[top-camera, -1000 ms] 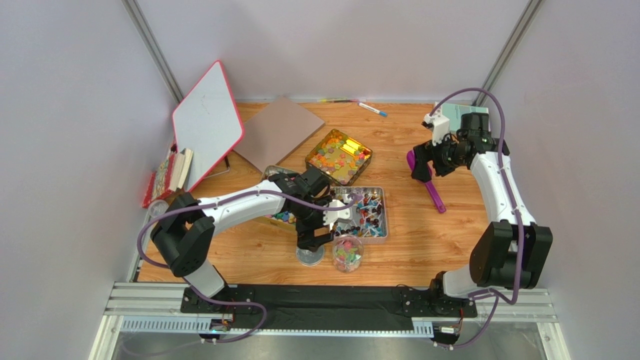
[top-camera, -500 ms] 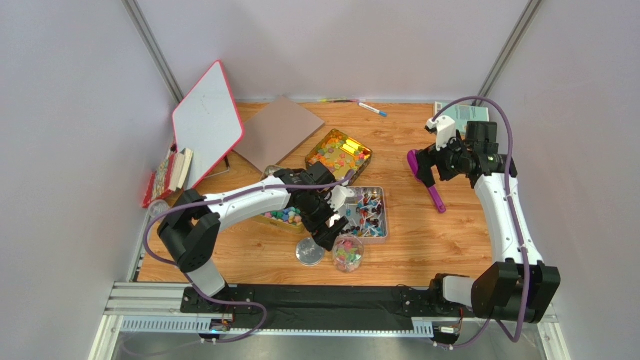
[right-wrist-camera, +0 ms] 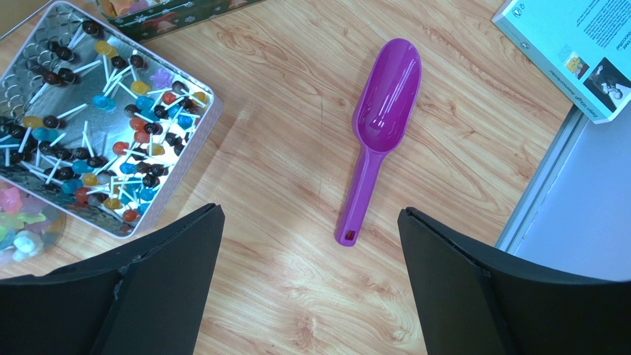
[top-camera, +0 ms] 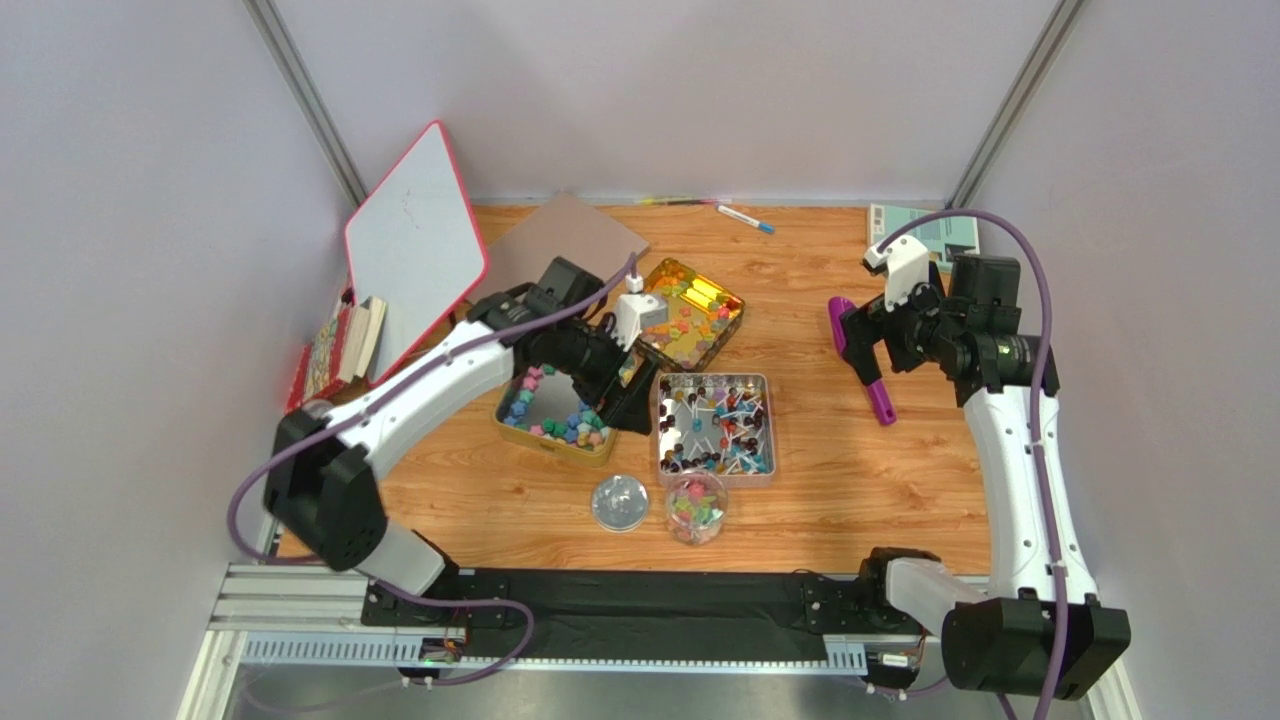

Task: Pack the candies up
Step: Pick up the bottle lid at the center of the board.

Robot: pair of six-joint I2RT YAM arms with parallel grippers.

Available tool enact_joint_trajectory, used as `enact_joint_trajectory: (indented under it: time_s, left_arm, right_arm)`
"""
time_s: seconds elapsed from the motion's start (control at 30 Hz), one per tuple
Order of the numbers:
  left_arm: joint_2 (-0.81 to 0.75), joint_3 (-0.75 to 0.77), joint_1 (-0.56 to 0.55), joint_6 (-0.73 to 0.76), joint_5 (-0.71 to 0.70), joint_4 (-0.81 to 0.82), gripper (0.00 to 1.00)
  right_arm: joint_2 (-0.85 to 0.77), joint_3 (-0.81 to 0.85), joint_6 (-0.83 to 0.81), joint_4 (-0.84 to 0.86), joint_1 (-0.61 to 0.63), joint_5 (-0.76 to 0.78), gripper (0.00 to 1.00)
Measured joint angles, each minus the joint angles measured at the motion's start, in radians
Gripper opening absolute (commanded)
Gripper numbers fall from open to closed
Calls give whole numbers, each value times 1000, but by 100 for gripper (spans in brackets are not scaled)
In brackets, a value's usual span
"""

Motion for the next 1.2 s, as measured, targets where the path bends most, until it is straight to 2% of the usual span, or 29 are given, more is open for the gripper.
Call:
enact_joint_trajectory:
  time_s: [0.13,0.2,0.3,0.37,0.47,0.63,0.9,1.2]
  left_arm:
    - [-262,-188,-48,43,-23,100,99]
    - [-352,-190,-88,117,-24,105,98]
    - [-393,-211,-160,217,-31,129,98]
    - [-386,-266,-213,286,-61,132,99]
    - [-280,-355,-296,378,-140,126,100]
    - [-118,-383,-370,449,-257,121,99]
    - [-82,-423,-397,517,-394,229,99]
    - [-53,-439,-397,522,-409,294,99]
  right_arm:
    - [-34,0,-1,-34,0,-2,93]
    - [-50,0,-1,-53,0,-3,93]
    - [-74,-10,-10,-68,0,-8,93]
    - [-90,-26,-23,-76,1,-11,93]
    - [-105,-57,-51,-91,1,-14,94]
    - [-110,-92,-97,-113,1,-25,94]
    - [-121,-124,-130,-114,1,-56,94]
    - [-113,-129,-137,-113,5,-72,94]
